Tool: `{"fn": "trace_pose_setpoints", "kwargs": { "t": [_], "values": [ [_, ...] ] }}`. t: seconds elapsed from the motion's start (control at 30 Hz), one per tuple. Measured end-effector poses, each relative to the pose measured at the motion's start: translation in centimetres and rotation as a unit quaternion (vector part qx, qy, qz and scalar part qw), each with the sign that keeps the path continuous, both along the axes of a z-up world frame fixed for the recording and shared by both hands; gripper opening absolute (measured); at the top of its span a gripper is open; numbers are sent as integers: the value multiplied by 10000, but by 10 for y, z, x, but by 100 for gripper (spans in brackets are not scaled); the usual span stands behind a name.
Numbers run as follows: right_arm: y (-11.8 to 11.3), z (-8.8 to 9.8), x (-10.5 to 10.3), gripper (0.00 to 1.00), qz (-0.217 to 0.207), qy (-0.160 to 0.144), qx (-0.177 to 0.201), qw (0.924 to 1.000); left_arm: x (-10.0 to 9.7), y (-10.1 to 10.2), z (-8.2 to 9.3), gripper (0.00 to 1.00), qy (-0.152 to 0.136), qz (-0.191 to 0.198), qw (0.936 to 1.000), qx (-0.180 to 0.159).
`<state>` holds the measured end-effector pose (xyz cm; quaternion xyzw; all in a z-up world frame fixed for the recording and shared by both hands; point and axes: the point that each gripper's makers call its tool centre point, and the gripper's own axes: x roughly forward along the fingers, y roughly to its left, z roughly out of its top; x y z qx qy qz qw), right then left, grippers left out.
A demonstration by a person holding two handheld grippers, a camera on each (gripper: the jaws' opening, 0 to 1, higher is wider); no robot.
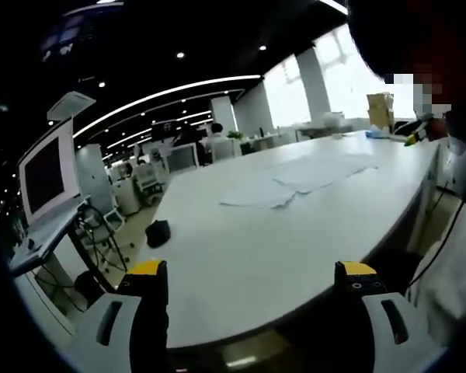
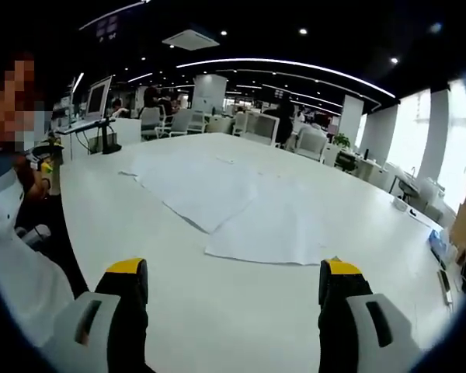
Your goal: Organize the stack of printing papers by aligning and flattening the scattered papers on the table
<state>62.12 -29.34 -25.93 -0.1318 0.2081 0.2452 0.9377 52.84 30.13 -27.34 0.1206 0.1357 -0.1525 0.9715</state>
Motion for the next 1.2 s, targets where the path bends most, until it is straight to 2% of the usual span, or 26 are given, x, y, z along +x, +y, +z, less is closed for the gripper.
{"fn": "trace_pose_setpoints", "kwargs": {
  "t": [1.2],
  "values": [
    [22,3,14,86,213,7,-56,9998,3,-4,-4,91,41,-112,9999,-65]
  ]
}}
